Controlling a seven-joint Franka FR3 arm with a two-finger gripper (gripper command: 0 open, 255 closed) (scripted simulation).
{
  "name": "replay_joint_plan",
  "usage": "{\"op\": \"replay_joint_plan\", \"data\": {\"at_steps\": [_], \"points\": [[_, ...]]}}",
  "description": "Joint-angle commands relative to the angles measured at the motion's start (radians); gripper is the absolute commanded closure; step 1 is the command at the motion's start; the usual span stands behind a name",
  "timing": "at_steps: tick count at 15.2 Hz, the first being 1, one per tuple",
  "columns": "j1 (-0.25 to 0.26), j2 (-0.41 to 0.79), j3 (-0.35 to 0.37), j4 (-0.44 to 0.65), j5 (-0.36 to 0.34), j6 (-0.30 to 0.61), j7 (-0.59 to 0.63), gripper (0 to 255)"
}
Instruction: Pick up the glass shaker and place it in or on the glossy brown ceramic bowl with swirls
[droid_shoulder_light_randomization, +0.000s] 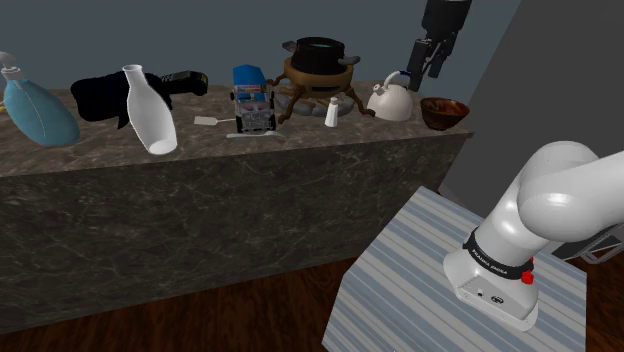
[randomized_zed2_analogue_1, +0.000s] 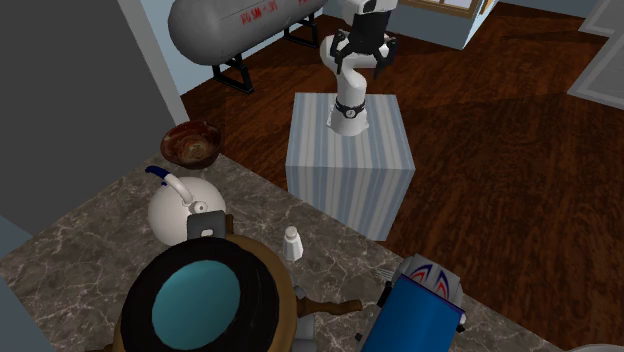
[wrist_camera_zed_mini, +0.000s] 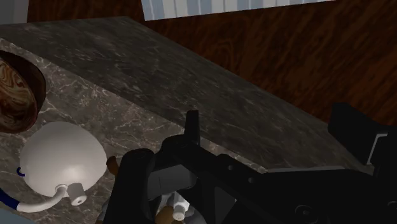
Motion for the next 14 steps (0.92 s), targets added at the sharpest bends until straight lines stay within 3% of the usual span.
{"op": "replay_joint_plan", "data": {"at_steps": [1, 14], "points": [[0.0, 0.0, 0.0, 0.0, 0.0, 0.0, 0.0, 0], [-0.02, 0.439, -0.12, 0.134, -0.036, 0.334, -0.124, 0]]}}
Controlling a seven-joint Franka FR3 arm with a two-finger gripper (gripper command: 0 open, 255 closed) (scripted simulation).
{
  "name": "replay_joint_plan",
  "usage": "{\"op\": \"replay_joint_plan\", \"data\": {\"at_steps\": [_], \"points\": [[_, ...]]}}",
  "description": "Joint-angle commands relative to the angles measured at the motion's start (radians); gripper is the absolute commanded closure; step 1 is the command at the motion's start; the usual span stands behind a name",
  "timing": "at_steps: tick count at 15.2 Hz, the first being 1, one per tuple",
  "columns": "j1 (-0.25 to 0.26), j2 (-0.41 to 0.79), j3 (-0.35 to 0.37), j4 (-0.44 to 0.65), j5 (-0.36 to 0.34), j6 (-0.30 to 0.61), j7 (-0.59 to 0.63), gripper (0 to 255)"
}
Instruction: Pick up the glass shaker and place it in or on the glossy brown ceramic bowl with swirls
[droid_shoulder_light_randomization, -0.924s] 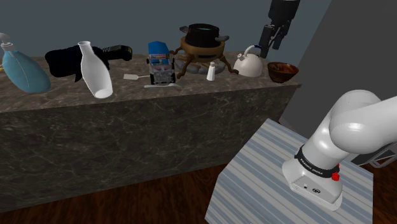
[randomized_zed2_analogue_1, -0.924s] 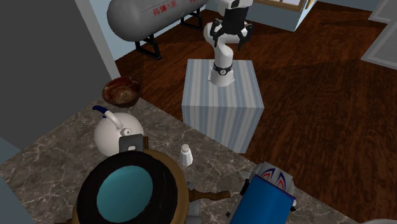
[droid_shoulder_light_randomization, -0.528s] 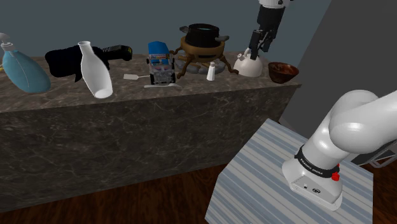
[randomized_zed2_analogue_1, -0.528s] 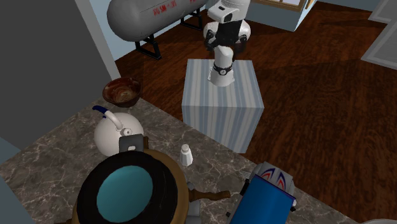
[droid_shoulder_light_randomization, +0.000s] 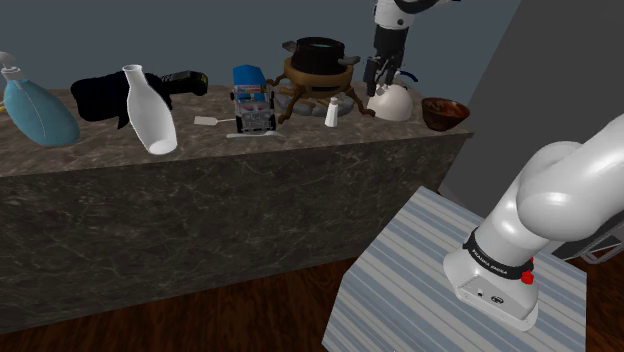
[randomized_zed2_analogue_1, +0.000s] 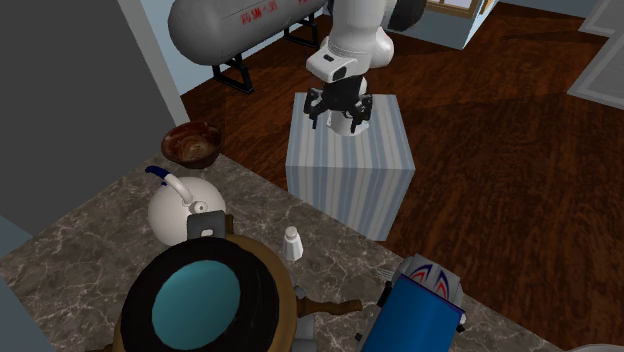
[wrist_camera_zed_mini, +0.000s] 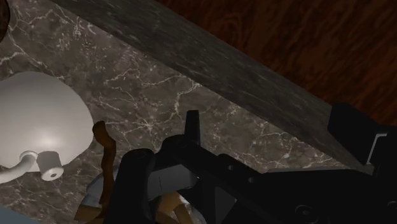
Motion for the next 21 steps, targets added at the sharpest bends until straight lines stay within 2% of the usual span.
{"op": "replay_joint_plan", "data": {"at_steps": [1, 10, 19, 21], "points": [[-0.003, 0.075, -0.017, 0.035, 0.002, 0.045, -0.023, 0], [-0.021, 0.418, -0.063, 0.272, 0.06, 0.166, -0.129, 0], [-0.073, 0.776, -0.063, 0.627, 0.142, 0.179, -0.226, 0], [-0.075, 0.787, -0.061, 0.616, 0.144, 0.201, -0.227, 0]]}}
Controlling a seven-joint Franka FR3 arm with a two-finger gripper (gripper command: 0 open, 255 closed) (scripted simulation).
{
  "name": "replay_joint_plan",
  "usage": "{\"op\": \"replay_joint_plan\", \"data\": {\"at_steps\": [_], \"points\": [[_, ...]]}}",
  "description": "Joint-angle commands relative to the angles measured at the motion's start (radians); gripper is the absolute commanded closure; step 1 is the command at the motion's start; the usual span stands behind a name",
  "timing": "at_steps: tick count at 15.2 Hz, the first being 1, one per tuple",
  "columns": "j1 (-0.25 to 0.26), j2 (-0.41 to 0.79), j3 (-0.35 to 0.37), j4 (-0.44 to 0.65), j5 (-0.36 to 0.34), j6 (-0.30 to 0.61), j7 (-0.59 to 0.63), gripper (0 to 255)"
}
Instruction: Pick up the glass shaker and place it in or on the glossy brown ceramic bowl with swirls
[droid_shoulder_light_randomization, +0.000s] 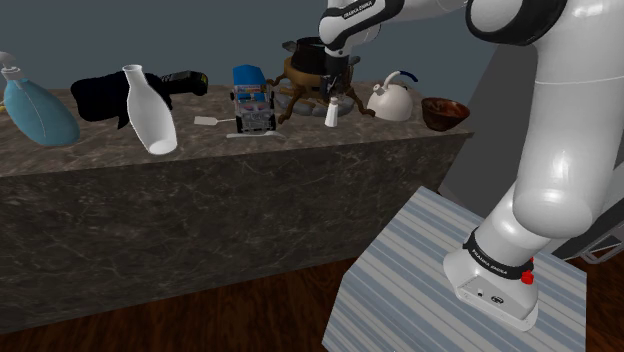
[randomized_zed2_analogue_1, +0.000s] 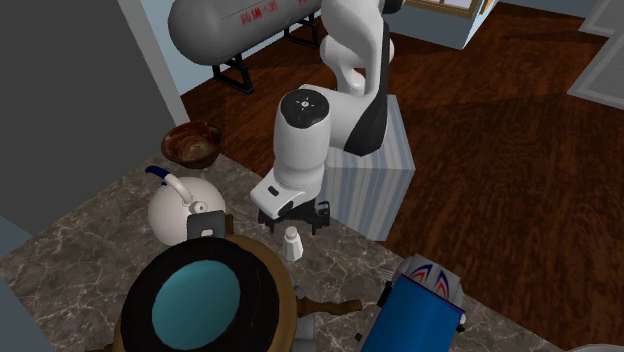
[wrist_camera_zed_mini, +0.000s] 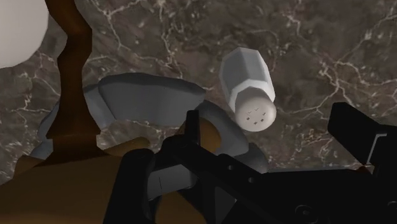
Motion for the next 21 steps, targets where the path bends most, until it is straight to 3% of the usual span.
{"op": "replay_joint_plan", "data": {"at_steps": [1, 6, 14, 15, 21], "points": [[-0.003, 0.018, 0.001, -0.003, 0.003, 0.022, -0.003, 0], [-0.007, 0.046, 0.003, -0.024, 0.008, 0.071, -0.005, 0], [-0.007, 0.046, 0.003, -0.024, 0.008, 0.07, -0.005, 0], [-0.007, 0.046, 0.003, -0.024, 0.008, 0.07, -0.005, 255], [-0.008, 0.046, 0.003, -0.024, 0.008, 0.07, -0.005, 255]]}}
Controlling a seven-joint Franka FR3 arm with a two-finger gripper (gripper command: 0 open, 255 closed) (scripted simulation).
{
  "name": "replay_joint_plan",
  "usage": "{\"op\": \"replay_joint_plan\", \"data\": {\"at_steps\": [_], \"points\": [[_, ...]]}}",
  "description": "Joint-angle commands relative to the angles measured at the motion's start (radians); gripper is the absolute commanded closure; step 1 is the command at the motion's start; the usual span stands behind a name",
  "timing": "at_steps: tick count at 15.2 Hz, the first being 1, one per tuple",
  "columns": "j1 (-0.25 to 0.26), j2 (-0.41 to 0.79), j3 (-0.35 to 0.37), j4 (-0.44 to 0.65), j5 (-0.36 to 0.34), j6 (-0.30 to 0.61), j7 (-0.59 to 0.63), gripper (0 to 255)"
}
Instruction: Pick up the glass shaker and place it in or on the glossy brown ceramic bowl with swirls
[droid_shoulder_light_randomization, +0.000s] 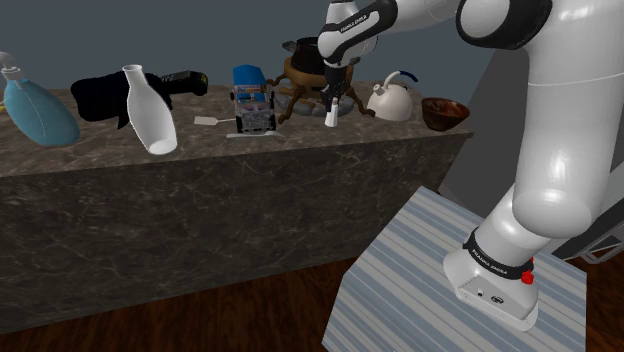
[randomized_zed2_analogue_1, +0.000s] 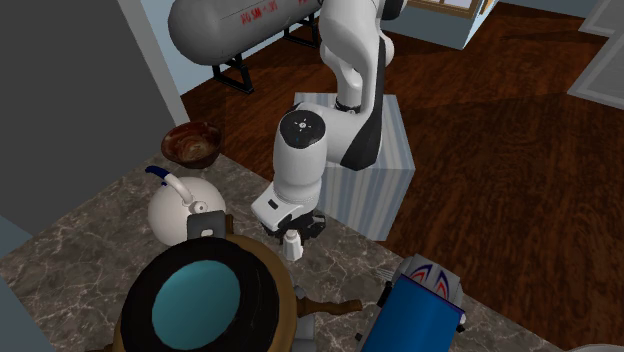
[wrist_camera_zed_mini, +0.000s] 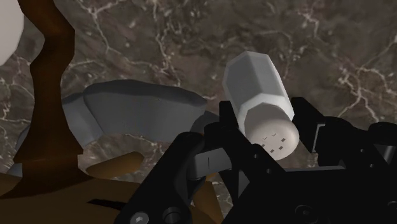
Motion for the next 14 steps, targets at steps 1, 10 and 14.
{"op": "replay_joint_plan", "data": {"at_steps": [1, 10, 14], "points": [[0.0, 0.0, 0.0, 0.0, 0.0, 0.0, 0.0, 255], [0.002, -0.036, -0.003, 0.043, -0.005, -0.078, -0.002, 255], [0.003, -0.052, -0.004, 0.073, -0.007, -0.124, -0.003, 255]]}}
